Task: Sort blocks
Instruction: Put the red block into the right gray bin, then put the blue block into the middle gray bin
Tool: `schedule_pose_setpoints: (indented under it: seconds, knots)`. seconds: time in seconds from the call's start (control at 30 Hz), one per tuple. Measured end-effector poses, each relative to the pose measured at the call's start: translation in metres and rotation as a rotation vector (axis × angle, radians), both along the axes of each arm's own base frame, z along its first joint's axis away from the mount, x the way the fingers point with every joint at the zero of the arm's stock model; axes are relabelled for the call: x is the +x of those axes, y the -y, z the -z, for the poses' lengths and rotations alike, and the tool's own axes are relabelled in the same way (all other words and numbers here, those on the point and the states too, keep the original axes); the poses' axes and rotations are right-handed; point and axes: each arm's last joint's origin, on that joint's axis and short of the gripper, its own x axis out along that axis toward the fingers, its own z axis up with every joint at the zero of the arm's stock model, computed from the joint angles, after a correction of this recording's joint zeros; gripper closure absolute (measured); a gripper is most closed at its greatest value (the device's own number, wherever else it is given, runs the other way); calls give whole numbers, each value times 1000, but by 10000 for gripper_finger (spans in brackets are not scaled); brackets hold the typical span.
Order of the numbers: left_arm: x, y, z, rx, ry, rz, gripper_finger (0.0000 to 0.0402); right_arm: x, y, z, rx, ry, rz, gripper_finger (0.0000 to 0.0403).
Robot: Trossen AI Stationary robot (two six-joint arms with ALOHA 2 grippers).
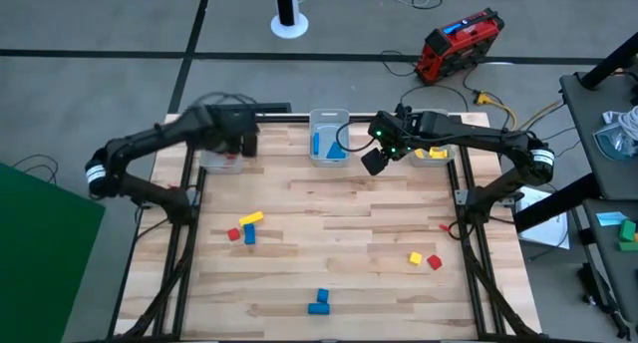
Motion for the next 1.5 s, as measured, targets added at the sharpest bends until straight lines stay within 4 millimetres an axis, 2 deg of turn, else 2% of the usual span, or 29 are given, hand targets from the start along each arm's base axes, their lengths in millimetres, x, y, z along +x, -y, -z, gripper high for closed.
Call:
schedule_pose_setpoints:
  seconds: [0.13, 0.27, 0.33, 0.53, 0.8, 0.93, 1.03, 1.3, 1.5]
  knots:
    - [-20, -34, 4, -44, -4, -16, 294, 0, 0, 0, 0, 1, 0, 197]
    - [-33, -54, 10, -85, -18, -55, 294, 0, 0, 0, 2, 4, 7, 197]
    - [-35, -59, 12, -98, -31, -53, 280, 0, 0, 0, 2, 5, 7, 197]
    - [-33, -64, 17, -120, -62, -6, 198, 0, 0, 0, 3, 6, 10, 197]
    - [-31, -63, 18, -124, -66, 5, 188, 1, 0, 0, 4, 10, 15, 197]
    - [-25, -52, 13, -127, -23, 37, 192, 1, 0, 0, 4, 10, 16, 197]
    - [-14, -36, 9, -133, 32, 78, 192, 1, 0, 0, 4, 10, 17, 197]
    - [26, 30, 7, -158, 71, 252, 192, 1, 0, 0, 4, 10, 16, 197]
    - [39, 77, 8, -281, 109, 363, 192, 1, -1, 0, 8, 12, 10, 197]
